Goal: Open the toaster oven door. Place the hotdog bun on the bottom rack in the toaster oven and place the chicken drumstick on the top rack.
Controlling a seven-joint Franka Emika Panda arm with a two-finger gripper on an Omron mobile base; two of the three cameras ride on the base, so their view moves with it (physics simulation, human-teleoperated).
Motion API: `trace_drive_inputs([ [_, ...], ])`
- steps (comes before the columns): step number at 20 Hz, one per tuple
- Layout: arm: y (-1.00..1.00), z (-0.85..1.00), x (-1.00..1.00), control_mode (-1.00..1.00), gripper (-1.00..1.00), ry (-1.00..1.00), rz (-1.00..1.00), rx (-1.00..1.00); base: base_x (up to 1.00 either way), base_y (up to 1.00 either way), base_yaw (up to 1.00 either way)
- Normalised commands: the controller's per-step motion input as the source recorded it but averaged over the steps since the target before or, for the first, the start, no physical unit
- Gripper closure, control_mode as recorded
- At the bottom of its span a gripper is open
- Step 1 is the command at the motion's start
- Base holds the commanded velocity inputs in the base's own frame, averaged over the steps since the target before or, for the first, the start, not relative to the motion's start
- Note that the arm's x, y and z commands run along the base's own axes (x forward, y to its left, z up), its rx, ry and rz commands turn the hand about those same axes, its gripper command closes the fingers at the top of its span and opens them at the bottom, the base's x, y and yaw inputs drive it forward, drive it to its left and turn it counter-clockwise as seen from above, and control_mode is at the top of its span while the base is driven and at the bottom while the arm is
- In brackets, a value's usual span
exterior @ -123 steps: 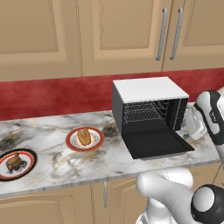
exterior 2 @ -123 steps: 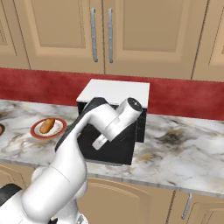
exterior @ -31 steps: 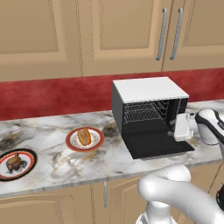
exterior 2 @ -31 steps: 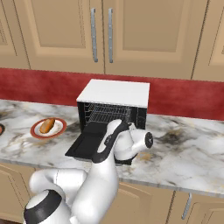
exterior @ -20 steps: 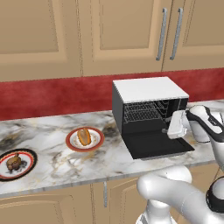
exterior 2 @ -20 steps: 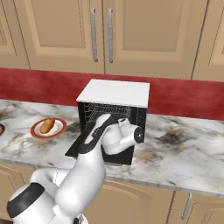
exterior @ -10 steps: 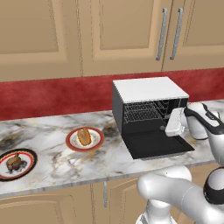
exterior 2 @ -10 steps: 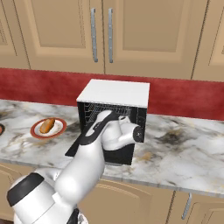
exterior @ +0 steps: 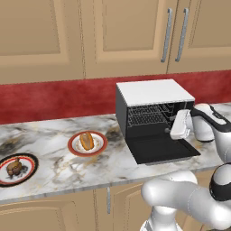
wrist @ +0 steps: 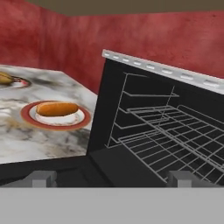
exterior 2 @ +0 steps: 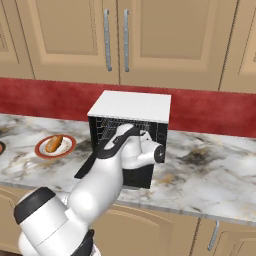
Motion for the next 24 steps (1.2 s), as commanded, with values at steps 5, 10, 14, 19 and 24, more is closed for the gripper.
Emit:
trace_drive_inputs([
  [5,0.09,-0.08,0.19,-1.00,-1.00,-0.03,0.00,0.00,0.00,0.00,0.00],
  [10,0.10,-0.09,0.19,-1.00,-1.00,0.00,0.00,0.00,0.00,0.00,0.00],
  [14,0.00,-0.17,0.13,-1.00,-1.00,0.00,0.00,0.00,0.00,0.00,0.00],
  [19,0.01,-0.11,0.21,-1.00,-1.00,-0.01,0.00,0.00,0.00,0.00,0.00],
  [24,0.00,-0.01,0.25,-1.00,-1.00,0.00,0.00,0.00,0.00,0.00,0.00],
])
